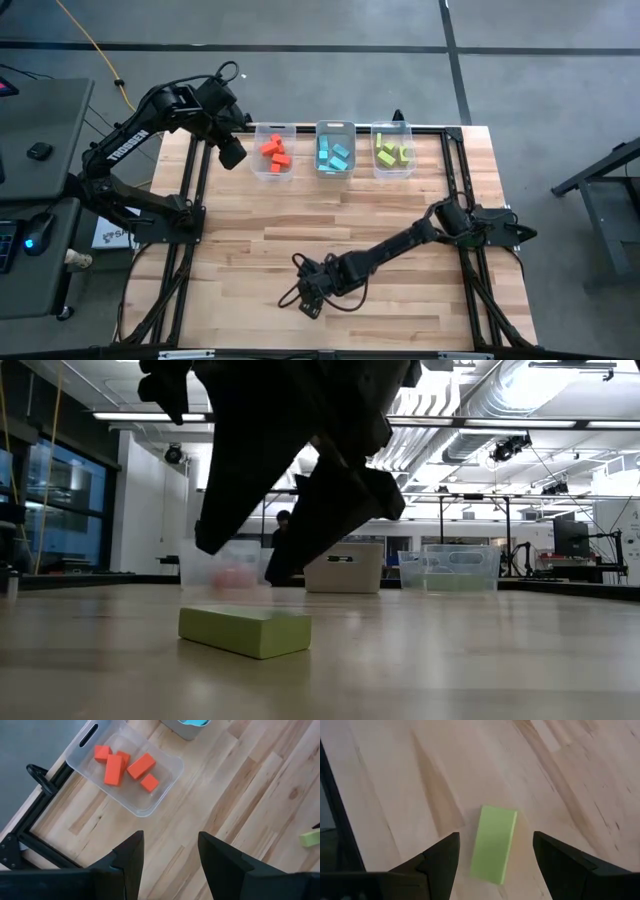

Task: Sort & place blocks by color
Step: Put the green block into the right transparent bin

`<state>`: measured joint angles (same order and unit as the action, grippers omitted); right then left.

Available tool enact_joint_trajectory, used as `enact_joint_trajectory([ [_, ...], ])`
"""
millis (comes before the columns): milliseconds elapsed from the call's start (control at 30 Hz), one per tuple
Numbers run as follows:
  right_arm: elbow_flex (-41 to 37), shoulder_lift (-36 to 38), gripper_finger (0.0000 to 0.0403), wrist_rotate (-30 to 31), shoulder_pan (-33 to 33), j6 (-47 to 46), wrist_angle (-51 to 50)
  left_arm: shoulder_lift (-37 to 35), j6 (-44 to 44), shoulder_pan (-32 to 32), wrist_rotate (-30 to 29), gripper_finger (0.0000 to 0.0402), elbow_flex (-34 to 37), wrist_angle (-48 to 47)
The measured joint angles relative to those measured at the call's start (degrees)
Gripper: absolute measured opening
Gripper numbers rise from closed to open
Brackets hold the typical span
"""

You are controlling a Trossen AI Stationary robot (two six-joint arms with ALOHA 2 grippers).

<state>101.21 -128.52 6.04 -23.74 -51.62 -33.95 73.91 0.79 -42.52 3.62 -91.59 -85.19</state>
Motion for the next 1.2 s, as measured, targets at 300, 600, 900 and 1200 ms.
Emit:
enact_joint_trajectory([
  [300, 0.0, -2.0, 0.0243, -0.3, -0.7, -1.3, 2.5, 0.0, -0.6, 0.0, 0.0, 0.0162, 0.0, 0.0],
  [600, 0.2, -3.9, 0.0239, -1.9, -0.8, -3.8, 2.7, 0.0, -0.9, 0.0, 0.0, 0.0162, 0.0, 0.1],
  [900, 0.2, -4.3, 0.0183, -1.5, -0.3, -5.7, 1.3, 0.0, -1.0, 0.1, 0.2, 0.0162, 0.0, 0.2],
  [1200, 0.2, -4.4, 0.0169, -4.1, 1.0, -8.9, -1.3, 0.0, -1.7, 0.1, 0.2, 0.0162, 0.0, 0.2],
])
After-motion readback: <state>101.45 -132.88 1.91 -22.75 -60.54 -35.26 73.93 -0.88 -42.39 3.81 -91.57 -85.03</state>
